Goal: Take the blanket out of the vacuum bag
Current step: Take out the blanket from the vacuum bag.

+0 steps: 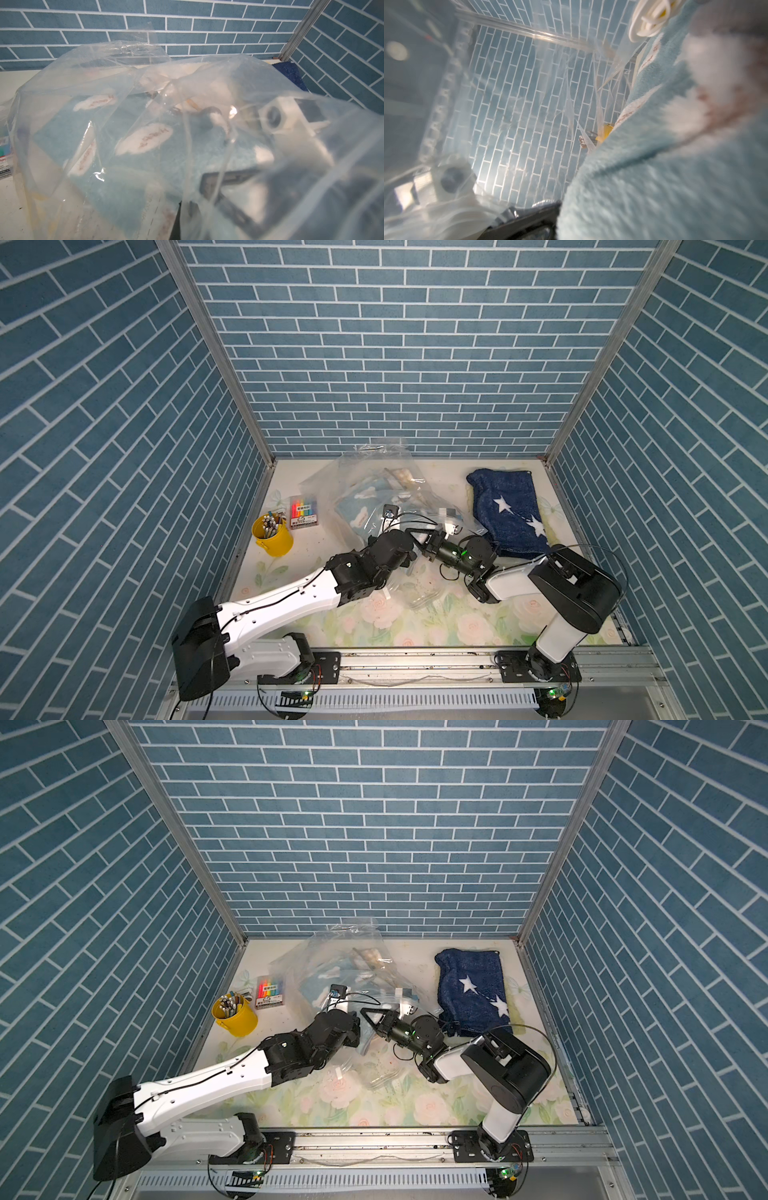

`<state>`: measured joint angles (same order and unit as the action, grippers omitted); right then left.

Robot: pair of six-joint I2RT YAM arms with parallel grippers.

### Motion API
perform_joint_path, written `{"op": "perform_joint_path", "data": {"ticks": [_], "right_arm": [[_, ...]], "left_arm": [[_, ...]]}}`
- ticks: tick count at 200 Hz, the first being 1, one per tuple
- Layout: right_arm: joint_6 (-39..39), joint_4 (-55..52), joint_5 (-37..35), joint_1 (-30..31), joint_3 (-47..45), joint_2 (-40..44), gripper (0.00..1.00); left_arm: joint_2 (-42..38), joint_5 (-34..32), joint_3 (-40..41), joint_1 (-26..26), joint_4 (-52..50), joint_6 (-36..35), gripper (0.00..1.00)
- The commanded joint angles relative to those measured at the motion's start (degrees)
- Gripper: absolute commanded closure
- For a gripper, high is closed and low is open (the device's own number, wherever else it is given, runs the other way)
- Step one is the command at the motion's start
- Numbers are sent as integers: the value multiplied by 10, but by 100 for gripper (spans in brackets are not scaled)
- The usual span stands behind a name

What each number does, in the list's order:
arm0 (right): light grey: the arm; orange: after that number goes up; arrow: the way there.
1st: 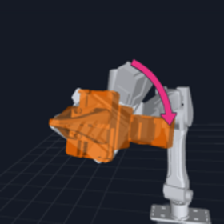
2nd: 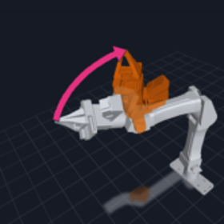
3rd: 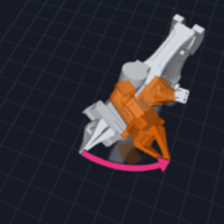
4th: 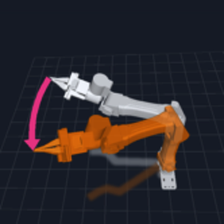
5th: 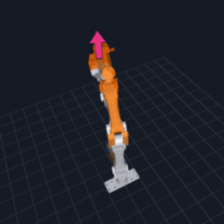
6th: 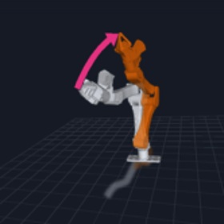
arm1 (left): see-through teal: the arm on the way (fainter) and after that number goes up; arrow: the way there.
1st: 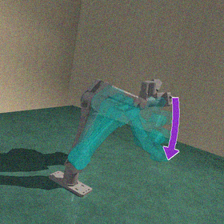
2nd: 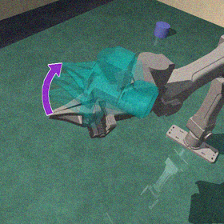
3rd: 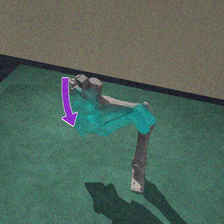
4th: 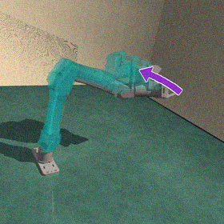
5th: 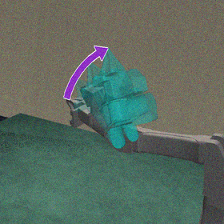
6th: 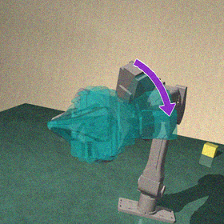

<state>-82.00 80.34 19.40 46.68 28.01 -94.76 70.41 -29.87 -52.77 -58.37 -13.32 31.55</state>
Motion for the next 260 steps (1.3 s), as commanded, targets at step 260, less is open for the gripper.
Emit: {"op": "perform_joint_path", "data": {"ticks": [260], "right_arm": [[275, -633, -2, -100, 348, 408, 100]], "left_arm": [[62, -60, 38, 40, 55, 127, 100]]}}
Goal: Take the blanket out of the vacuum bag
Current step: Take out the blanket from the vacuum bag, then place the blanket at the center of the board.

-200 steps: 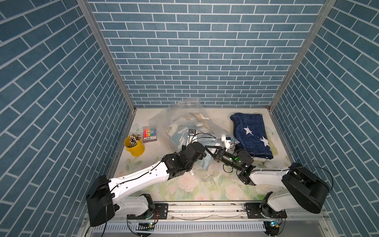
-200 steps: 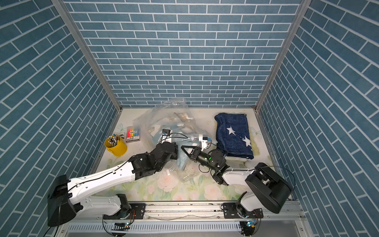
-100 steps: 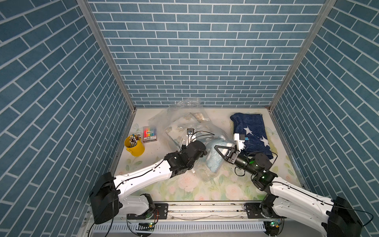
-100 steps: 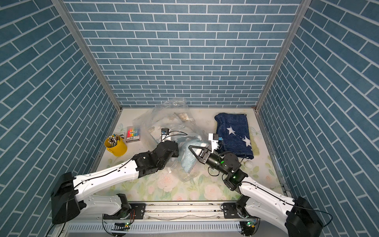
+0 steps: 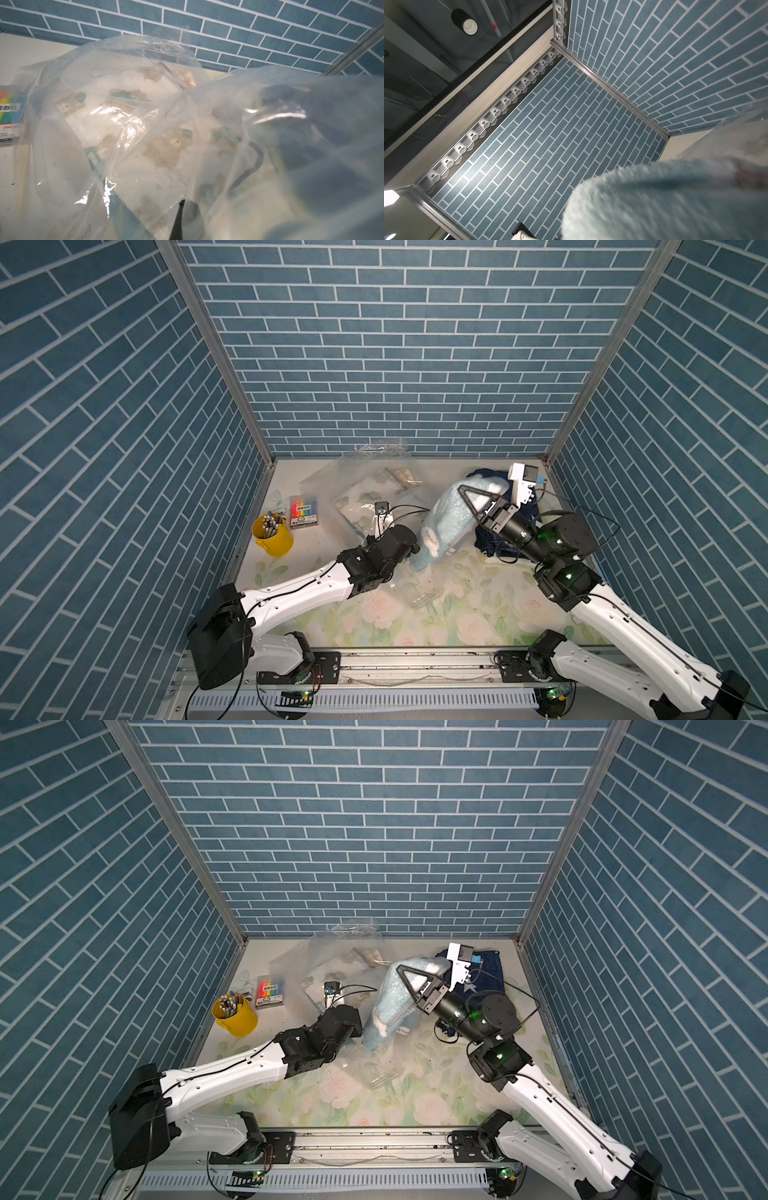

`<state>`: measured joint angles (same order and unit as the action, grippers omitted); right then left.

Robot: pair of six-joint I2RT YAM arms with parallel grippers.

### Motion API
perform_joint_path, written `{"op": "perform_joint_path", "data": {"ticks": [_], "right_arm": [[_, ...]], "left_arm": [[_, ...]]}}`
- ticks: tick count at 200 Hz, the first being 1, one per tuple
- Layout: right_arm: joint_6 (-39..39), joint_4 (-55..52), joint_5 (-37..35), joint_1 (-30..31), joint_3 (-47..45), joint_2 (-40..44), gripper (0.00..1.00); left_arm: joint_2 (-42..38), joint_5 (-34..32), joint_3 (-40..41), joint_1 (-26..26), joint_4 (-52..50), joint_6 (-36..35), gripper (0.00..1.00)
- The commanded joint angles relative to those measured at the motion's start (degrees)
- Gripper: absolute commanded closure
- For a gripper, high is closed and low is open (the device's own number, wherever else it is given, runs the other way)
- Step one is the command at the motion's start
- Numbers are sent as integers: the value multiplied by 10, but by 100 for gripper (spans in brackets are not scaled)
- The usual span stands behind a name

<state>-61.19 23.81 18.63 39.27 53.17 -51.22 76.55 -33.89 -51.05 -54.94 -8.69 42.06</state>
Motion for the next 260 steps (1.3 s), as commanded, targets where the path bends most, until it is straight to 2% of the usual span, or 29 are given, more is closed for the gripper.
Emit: {"op": "perform_joint_path", "data": {"ticks": [1, 35, 62, 94, 147, 179, 213, 230, 260], "right_arm": [[67, -69, 7, -28, 100, -29, 100], [79, -117, 60, -128, 222, -86, 100], [59, -121, 114, -216, 262, -113, 100], [-3, -60, 174, -309, 201, -108, 100], [-20, -56, 206, -452, 63, -41, 100], [-32, -35, 231, -493, 24, -47, 100], [-30, -9, 242, -499, 26, -108, 100], [-30, 1, 249, -501, 60, -168, 100], [-40, 13, 268, -504, 194, -280, 100]], "left_arm": [[0, -19, 22, 5, 10, 22, 100], [-9, -7, 51, 6, 29, 39, 100], [-14, -2, 64, 5, 31, 42, 100], [-35, -9, 83, 6, 33, 41, 100], [-55, -11, 98, 7, 34, 37, 100], [-50, -5, 96, 8, 42, 27, 100], [-34, -4, 85, 10, 43, 20, 100], [-25, -1, 80, 12, 47, 17, 100], [-8, 12, 65, 20, 50, 9, 100]]}}
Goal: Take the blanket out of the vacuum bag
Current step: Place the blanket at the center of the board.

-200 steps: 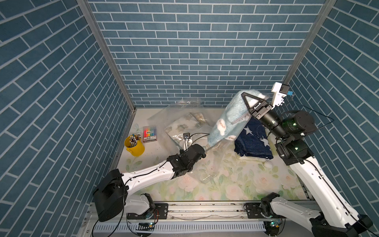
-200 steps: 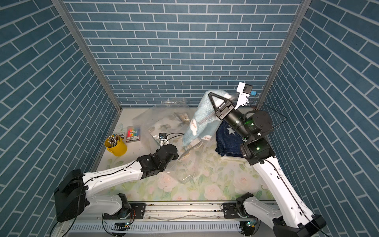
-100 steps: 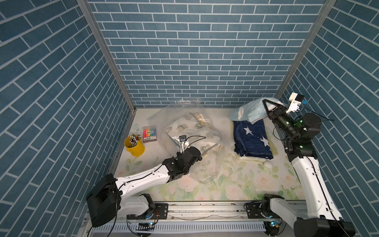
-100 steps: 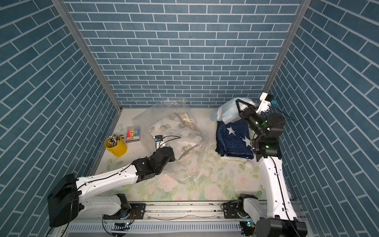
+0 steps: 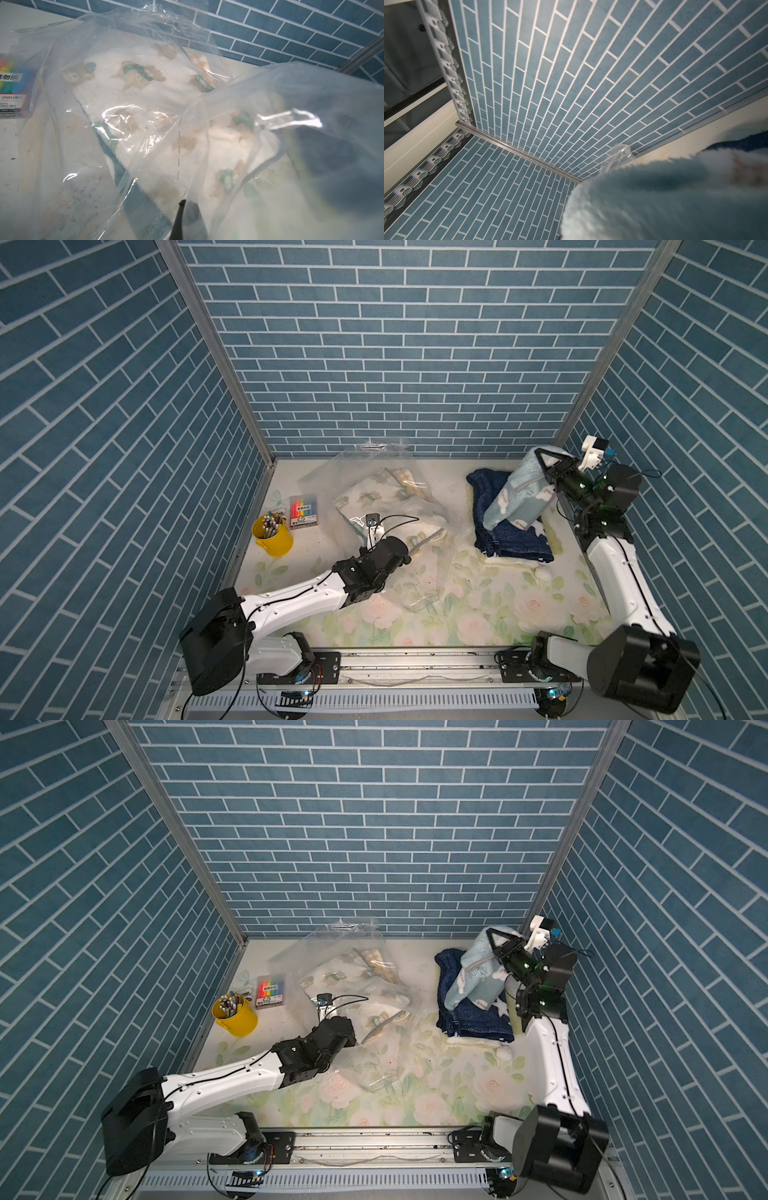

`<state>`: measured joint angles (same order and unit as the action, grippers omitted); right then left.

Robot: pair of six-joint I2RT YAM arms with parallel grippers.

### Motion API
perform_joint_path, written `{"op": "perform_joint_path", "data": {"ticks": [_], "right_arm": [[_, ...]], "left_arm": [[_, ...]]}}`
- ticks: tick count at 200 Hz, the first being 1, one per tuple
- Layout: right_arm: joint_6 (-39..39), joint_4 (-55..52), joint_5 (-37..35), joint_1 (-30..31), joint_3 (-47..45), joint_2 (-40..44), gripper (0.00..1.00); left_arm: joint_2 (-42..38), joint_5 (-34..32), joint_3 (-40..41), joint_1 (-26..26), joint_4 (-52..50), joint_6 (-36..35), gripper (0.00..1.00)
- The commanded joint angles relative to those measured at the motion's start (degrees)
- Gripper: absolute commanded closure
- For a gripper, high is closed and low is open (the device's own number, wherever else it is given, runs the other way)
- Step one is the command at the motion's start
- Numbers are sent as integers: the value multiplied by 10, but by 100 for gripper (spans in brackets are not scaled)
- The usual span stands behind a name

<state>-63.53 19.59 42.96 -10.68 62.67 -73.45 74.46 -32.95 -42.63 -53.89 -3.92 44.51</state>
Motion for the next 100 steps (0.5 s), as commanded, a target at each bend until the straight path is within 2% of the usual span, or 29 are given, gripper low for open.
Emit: {"op": "perform_joint_path", "data": {"ticks": [1, 16, 32, 56, 75, 86, 100], "right_arm": [[-18, 56, 25, -5, 102, -59, 100], [-30, 53, 17, -5, 123, -60, 100], [-29, 31, -15, -5, 70, -26, 100], [-44, 14, -86, -6, -137, 60, 100], [-65, 47, -150, -4, -316, 120, 100], [-59, 46, -174, -6, -374, 129, 100], [-48, 49, -167, -9, -418, 117, 100]], "left_arm": [[13, 3, -20, 10, 3, -16, 100], [16, 3, -29, 12, 1, -20, 100], [15, 3, -31, 13, 4, -20, 100], [11, 6, -24, 13, 15, -18, 100], [13, 14, -15, 14, 24, -13, 100], [15, 21, -12, 14, 26, -11, 100], [16, 29, -11, 14, 23, -7, 100]]}}
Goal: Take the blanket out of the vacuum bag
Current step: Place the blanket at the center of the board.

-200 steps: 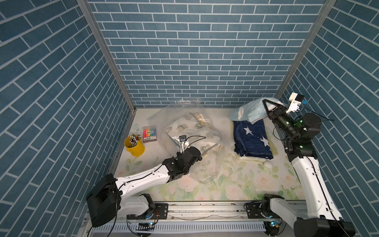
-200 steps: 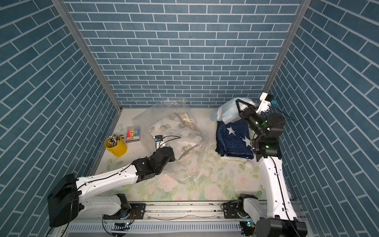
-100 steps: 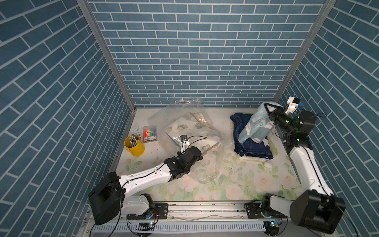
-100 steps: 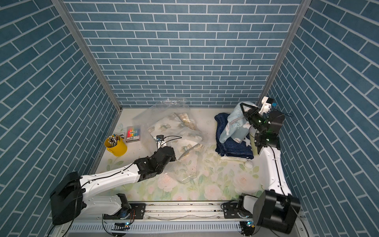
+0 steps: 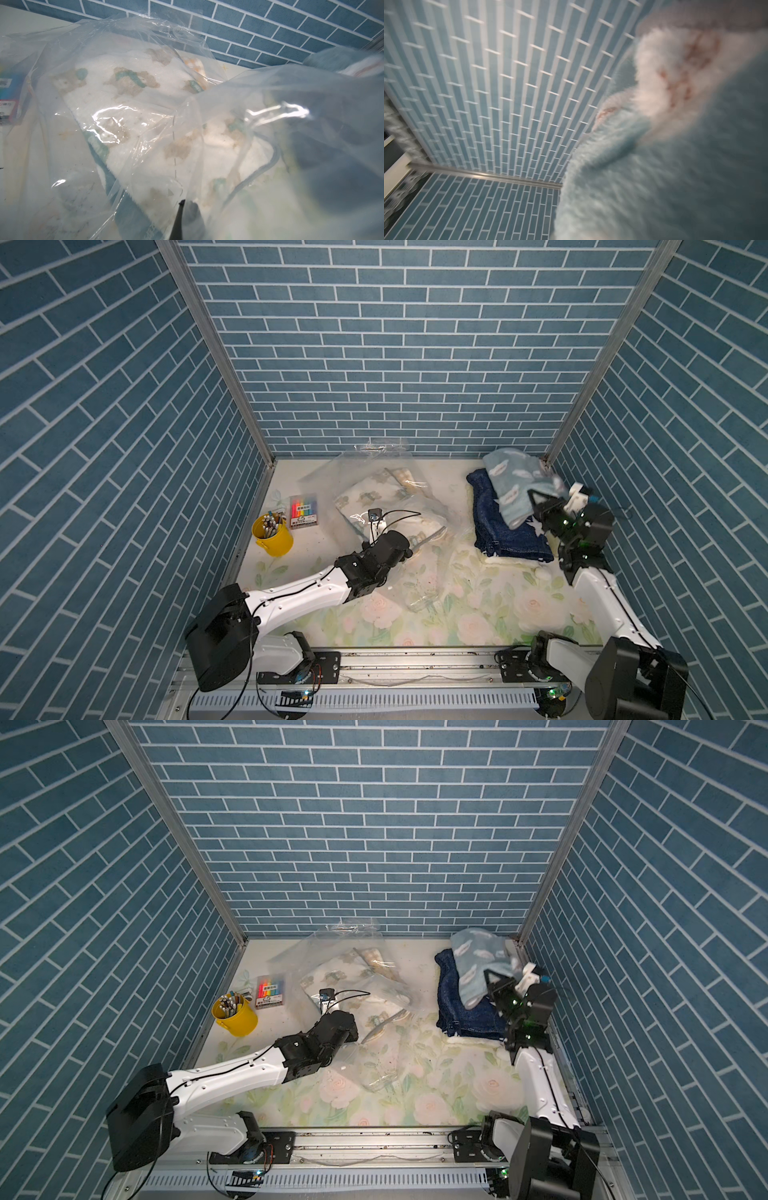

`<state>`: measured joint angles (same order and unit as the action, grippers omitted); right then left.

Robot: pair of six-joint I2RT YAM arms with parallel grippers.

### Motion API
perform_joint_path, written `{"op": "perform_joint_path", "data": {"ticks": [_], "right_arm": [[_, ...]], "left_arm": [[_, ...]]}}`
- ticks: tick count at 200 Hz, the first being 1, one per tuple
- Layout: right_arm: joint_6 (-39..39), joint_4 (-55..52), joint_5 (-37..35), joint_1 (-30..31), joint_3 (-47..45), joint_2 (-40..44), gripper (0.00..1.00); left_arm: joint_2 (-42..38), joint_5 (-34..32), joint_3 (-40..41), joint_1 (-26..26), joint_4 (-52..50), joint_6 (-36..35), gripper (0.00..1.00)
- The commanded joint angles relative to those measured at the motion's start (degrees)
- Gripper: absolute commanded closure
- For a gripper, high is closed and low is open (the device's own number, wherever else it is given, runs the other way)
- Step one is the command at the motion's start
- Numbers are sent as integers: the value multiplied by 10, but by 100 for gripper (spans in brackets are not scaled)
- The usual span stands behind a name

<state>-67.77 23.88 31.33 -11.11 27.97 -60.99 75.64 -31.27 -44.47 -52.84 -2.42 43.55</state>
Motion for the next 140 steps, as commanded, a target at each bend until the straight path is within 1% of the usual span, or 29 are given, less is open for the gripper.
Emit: {"op": "perform_joint_path", "data": {"ticks": [1, 13, 32, 61, 65, 71, 77, 79, 80, 83, 84, 93, 105, 122, 140], "right_arm": [[-4, 7, -50, -5, -73, -9, 100], [6, 12, -41, -5, -92, -21, 100], [28, 6, -27, -7, -93, -33, 100], [33, 1, -23, -8, -93, -31, 100], [36, -2, -22, -8, -93, -31, 94], [43, -12, -22, -8, -91, -30, 80], [50, -25, -22, -9, -88, -29, 69], [53, -30, -21, -9, -88, -29, 68], [54, -32, -21, -9, -87, -29, 65], [58, -39, -20, -10, -88, -28, 62], [59, -40, -19, -11, -88, -28, 60], [67, -58, -15, -16, -93, -23, 52], [74, -80, -3, -26, -107, -10, 46], [89, -116, 13, -38, -126, 20, 42], [116, -193, 10, -43, -129, 74, 38]], "left_arm": [[4, 12, 7, 4, 7, 3, 100], [-3, 14, 13, 4, 6, 7, 100], [-24, 12, 25, 4, 9, 10, 100], [-50, 4, 33, 4, 6, 11, 100], [-52, 4, 33, 4, 5, 10, 100], [-54, 5, 34, 4, 4, 11, 100], [-55, 5, 34, 4, 2, 11, 100], [-55, 5, 34, 4, 2, 11, 100], [-56, 6, 34, 4, 2, 11, 100], [-57, 6, 34, 4, 2, 11, 100], [-57, 7, 34, 4, 1, 10, 100], [-60, 9, 37, 4, 2, 11, 100], [-66, 11, 41, 4, 6, 11, 100], [-73, 13, 50, 4, 12, 9, 100], [-77, 16, 54, 4, 16, 6, 100]]}}
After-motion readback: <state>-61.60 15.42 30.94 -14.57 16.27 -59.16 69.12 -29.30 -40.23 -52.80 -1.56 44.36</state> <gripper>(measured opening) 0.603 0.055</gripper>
